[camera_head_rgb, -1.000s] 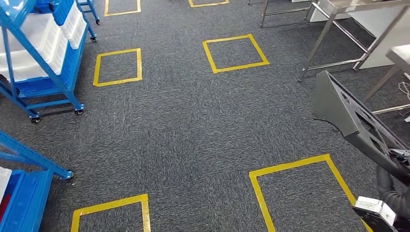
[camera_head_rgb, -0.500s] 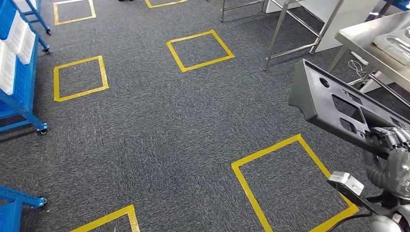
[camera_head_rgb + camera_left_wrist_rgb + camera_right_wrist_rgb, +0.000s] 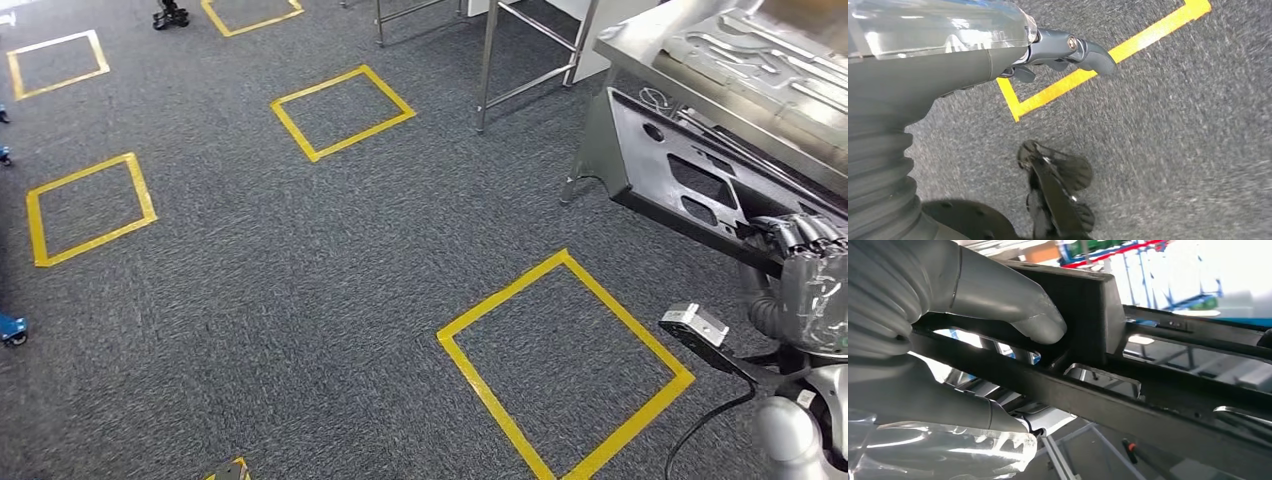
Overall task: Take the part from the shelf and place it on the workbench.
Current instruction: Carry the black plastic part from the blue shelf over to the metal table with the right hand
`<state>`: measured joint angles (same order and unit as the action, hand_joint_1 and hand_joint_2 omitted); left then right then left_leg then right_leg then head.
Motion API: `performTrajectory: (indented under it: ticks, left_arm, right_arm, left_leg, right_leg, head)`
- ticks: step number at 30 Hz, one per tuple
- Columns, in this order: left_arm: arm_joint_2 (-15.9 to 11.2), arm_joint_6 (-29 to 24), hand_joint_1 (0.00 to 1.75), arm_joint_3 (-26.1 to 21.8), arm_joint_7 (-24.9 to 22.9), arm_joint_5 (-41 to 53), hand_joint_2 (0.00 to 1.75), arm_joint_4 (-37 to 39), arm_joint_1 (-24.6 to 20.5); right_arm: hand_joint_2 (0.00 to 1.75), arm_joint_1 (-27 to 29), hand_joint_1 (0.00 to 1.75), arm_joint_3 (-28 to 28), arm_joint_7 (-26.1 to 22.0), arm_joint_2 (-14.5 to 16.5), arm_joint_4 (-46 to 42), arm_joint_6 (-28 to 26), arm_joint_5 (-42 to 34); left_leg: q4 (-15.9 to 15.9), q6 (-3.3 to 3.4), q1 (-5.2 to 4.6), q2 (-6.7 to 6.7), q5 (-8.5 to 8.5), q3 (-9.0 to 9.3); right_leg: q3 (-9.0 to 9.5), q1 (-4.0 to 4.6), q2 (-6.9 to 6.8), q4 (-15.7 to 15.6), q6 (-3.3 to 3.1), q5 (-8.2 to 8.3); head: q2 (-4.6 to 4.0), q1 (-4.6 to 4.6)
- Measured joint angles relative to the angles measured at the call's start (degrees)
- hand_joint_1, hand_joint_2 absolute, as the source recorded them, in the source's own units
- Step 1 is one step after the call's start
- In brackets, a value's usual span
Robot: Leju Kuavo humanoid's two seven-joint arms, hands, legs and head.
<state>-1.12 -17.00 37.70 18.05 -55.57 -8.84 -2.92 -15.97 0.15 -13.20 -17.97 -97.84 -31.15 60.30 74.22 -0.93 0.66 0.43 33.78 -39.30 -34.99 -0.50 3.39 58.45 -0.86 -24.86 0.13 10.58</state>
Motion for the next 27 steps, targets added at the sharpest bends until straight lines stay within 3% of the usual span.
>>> performTrajectory:
  ticks: [2,4,6,7,8,10,12,14,15,16,18,20,23,25,27]
  left_arm:
    - [0.2,-0.6,0.00,0.1,-0.1,0.2,1.75,0.0,0.0]
    - [0.5,-1.7,0.00,0.1,-0.3,0.2,1.75,0.2,0.1]
    - [1.2,-3.0,0.00,0.2,-0.8,0.2,1.75,0.2,-0.1]
    - [1.7,-3.4,0.00,0.2,-1.1,0.1,1.75,0.2,-0.2]
    - [2.0,-3.7,0.00,0.2,-1.4,0.1,1.75,0.2,-0.4]
    - [2.6,-4.0,0.00,0.2,-1.7,0.0,1.75,0.2,-0.4]
    - [3.0,-4.2,0.00,0.4,-2.0,0.0,1.75,0.2,-0.2]
    - [3.2,-4.4,0.00,0.8,-2.2,0.0,1.75,0.2,0.1]
    - [3.3,-4.5,0.00,1.0,-2.3,0.0,1.75,0.2,0.2]
    - [3.4,-4.6,0.00,1.2,-2.4,0.0,1.75,0.2,0.3]
    - [3.7,-4.7,0.00,1.4,-2.7,0.1,1.75,0.2,0.2]
    - [3.8,-4.9,0.00,1.6,-3.1,0.2,1.75,0.2,0.0]
    - [4.0,-5.5,0.00,2.1,-4.0,0.8,1.75,0.2,-0.5]
    - [4.2,-6.1,0.00,2.7,-4.7,1.3,1.75,0.2,-0.6]
    - [4.4,-6.5,0.00,3.0,-5.5,1.7,1.75,0.2,-0.5]
  right_arm:
    - [1.75,-0.6,1.75,0.3,0.5,0.0,0.4,0.5,0.6]
    - [1.75,-1.4,1.75,0.6,0.7,0.0,0.7,0.8,0.8]
    - [1.75,-2.3,1.75,1.0,1.0,0.0,1.3,1.2,1.0]
    - [1.75,-2.8,1.75,1.1,1.3,0.0,1.6,1.3,1.4]
    - [1.75,-3.2,1.75,1.3,1.6,-0.1,1.8,1.3,2.0]
    - [1.75,-4.3,1.75,1.6,3.1,-0.5,2.4,0.2,4.4]
    - [1.75,-5.5,1.75,1.9,5.2,-0.7,3.4,-2.1,7.4]
    - [1.75,-6.4,1.75,2.1,7.3,-0.7,4.8,-4.2,9.5]
    - [1.75,-6.7,1.75,2.1,8.1,-0.7,5.4,-4.9,10.4]
    - [1.75,-7.1,1.75,2.1,8.8,-0.7,6.0,-5.4,11.4]
    - [1.75,-8.1,1.75,2.2,9.9,-0.7,7.1,-6.1,13.4]
    - [1.75,-8.9,1.75,2.2,10.8,-0.7,7.9,-6.8,14.5]
    - [1.75,-9.7,1.75,2.1,11.4,-0.9,8.8,-7.1,15.1]
    - [1.75,-10.5,1.75,2.2,11.5,-1.2,9.4,-6.9,14.8]
    - [1.75,-11.7,1.75,2.3,11.2,-1.2,10.1,-6.4,13.5]
  left_leg:
    - [-6.6,0.81,-0.11,-1.33,-4.64,2.10]
    - [-13.3,1.55,-0.14,-3.88,-7.60,4.68]
    - [-15.3,1.84,-0.33,-4.59,-7.86,5.61]
    - [-15.6,1.95,-0.40,-3.86,-7.96,5.78]
    - [-16.1,2.15,-0.38,-3.11,-8.11,6.04]
    - [-17.1,2.72,-0.16,-1.58,-8.39,6.61]
    - [-17.5,3.03,-0.17,-0.12,-8.19,6.95]
    - [-17.5,2.94,-0.19,1.43,-7.66,7.31]
    - [-17.4,2.81,-0.14,2.26,-7.33,7.63]
    - [-17.4,2.58,-0.08,2.89,-6.94,8.04]
    - [-17.3,1.87,-0.06,3.96,-6.06,8.88]
    - [-17.3,1.09,-0.21,4.75,-5.25,9.38]
    - [-17.4,0.08,-0.17,5.28,-4.35,10.40]
    - [-14.9,-0.38,0.04,3.31,-3.35,9.74]
    - [-7.1,-0.49,0.14,0.87,-1.06,5.18]
  right_leg:
    - [0.05,0.17,1.75,0.1,-0.01,-0.05]
    - [-0.12,0.15,3.30,0.2,0.31,-0.01]
    - [-0.41,-0.20,4.71,0.2,1.04,0.15]
    - [-0.51,-0.32,5.43,0.1,1.50,0.26]
    - [-0.60,-0.33,5.26,0.2,1.86,0.23]
    - [-1.82,-0.03,2.24,2.6,2.40,-1.22]
    - [-5.14,-0.12,-1.60,9.1,2.74,-4.22]
    - [-8.21,-0.56,-2.84,14.6,3.16,-5.52]
    - [-8.38,-0.78,-3.19,14.6,3.37,-4.63]
    - [-7.28,-1.00,-3.58,12.3,3.59,-2.74]
    - [-3.27,-1.16,-4.66,4.4,3.88,0.70]
    - [-0.88,-0.85,-5.11,0.0,3.31,1.08]
    - [-0.22,-0.49,-4.32,-0.3,1.79,-0.19]
    - [0.90,-0.68,-3.83,-0.5,0.91,-0.94]
    - [2.18,-0.71,-3.48,-0.6,0.19,-1.96]
  head:
    - [0.00,0.00]
    - [0.01,0.01]
    - [0.00,0.00]
    - [0.00,0.00]
    - [0.00,0.00]
    - [0.00,-0.01]
    - [0.00,-0.02]
    - [0.01,-0.01]
    - [0.01,-0.02]
    - [0.00,-0.02]
    - [-0.01,-0.02]
    - [0.00,-0.01]
    - [0.01,-0.01]
    - [0.00,0.01]
    - [0.01,0.01]
